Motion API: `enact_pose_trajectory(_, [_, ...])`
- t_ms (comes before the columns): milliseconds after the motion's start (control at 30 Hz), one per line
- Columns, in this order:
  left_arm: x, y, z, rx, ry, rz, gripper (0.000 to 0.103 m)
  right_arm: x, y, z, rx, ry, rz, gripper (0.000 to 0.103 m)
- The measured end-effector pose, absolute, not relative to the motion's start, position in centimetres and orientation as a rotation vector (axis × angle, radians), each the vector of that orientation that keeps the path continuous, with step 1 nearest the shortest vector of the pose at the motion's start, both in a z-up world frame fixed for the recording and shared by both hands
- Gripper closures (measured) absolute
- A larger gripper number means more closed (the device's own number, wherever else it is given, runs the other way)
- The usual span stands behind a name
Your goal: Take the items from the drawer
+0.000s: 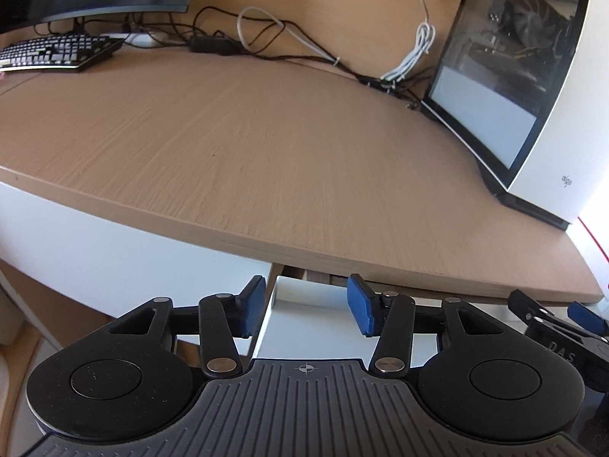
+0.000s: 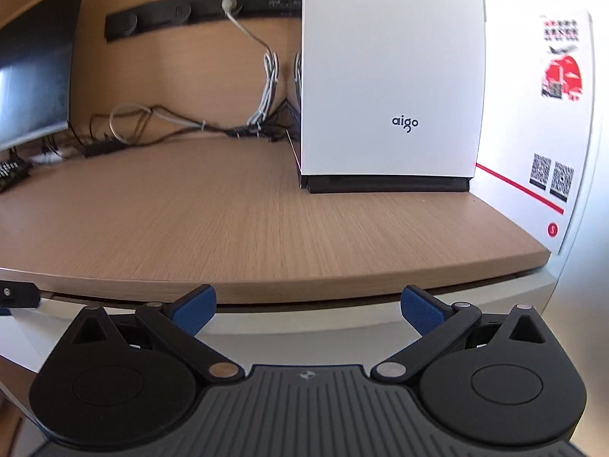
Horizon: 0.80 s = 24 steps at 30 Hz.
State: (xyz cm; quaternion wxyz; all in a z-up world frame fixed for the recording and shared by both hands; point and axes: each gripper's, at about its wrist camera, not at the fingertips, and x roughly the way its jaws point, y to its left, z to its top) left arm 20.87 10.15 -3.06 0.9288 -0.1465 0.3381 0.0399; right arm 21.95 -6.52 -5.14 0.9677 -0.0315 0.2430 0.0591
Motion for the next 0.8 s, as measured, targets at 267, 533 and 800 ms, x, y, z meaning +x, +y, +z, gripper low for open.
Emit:
enact_pose_trajectory(267, [21.6, 10.4, -2.9, -0.321, 0.740, 0.068, 0.050, 22.9, -7.2, -5.4, -0.050, 0.592, 0.140, 0.000])
enact_pose_trajectory(533, [20.6, 10.5, -2.9, -0.321, 0.762, 0.037, 0.049, 22.0, -7.7, -5.3, -0.003, 0.638, 0.152, 0.000])
enact_pose_trajectory(800, [20.0, 11.0, -2.7, -0.333, 0.740, 0.044, 0.060, 21.3, -6.2, -4.3, -0.079, 0.567, 0.211, 0.000])
